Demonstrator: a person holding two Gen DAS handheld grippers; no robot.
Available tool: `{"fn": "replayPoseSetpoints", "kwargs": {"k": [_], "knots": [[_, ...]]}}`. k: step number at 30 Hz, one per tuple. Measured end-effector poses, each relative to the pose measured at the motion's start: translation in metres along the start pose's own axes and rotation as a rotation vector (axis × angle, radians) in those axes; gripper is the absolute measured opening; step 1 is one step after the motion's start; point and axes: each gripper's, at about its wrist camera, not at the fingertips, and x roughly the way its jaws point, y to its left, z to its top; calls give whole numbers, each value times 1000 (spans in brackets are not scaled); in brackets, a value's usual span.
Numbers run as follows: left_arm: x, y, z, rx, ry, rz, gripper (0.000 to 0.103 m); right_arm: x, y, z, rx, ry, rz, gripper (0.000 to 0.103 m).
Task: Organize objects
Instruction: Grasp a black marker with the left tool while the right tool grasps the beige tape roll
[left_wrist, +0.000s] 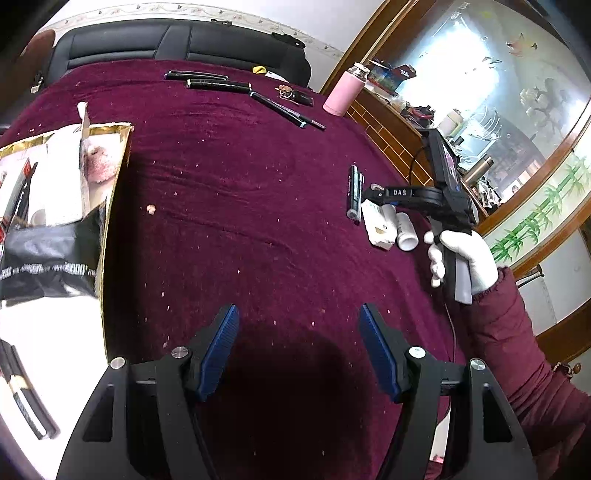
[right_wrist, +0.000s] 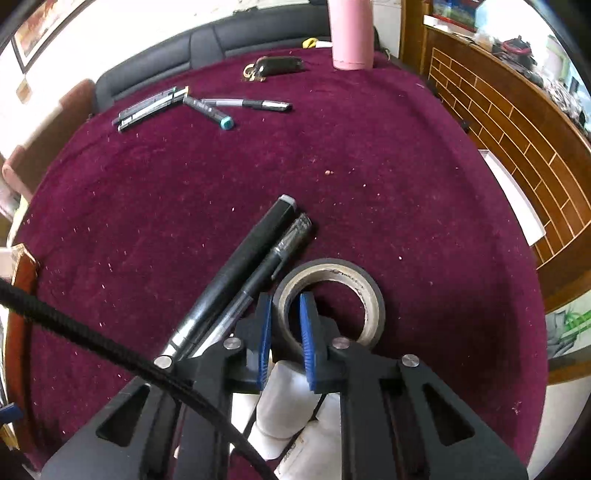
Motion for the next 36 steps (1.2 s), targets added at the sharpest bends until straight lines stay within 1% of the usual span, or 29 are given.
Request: {"fn": "replayPoseSetpoints", "kwargs": {"k": [2, 4, 7, 10, 12, 14, 16, 20, 21, 22, 23, 25, 29, 31, 32, 34, 36], "knots": [[4, -5, 8, 16, -3, 8, 61, -4, -10, -3, 41, -25, 21, 11], [14, -17, 21, 59, 0, 23, 61, -8, -20, -9, 74, -58, 45, 10], [39, -42, 44, 151, 6, 52, 61, -10, -36, -13, 124, -92, 126, 10], [78, -72, 71, 253, 14, 59, 61, -10, -49, -11, 165, -83, 200, 10], [112, -90, 87, 314, 36, 73, 61, -10, -55, -12, 189, -80, 243, 10], [143, -105, 100, 380, 46, 118, 61, -10, -58, -12, 208, -79, 272, 10], [168, -115, 112, 430, 49, 158, 61, -9, -59, -10, 211, -77, 281, 10], [205, -114, 131, 457, 79, 222, 58, -8, -60, -9, 227, -71, 295, 10], [212, -112, 134, 455, 94, 227, 54, -7, -61, -9, 235, -69, 303, 10], [217, -110, 135, 452, 107, 227, 48, -7, -62, -9, 242, -67, 310, 10], [222, -107, 135, 452, 121, 233, 45, -6, -63, -9, 249, -64, 319, 10], [225, -111, 132, 484, 106, 242, 46, -6, -64, -9, 257, -61, 327, 10], [231, -118, 138, 501, 116, 252, 46, -6, -63, -9, 255, -63, 320, 10], [238, -125, 140, 523, 107, 279, 46, -6, -62, -10, 251, -67, 315, 10], [239, -129, 140, 535, 101, 292, 44, -6, -62, -10, 248, -69, 313, 10], [239, -134, 136, 529, 118, 240, 11, -6, -60, -10, 235, -77, 301, 10], [234, -137, 133, 531, 130, 217, 11, -7, -58, -10, 218, -86, 285, 10]]}}
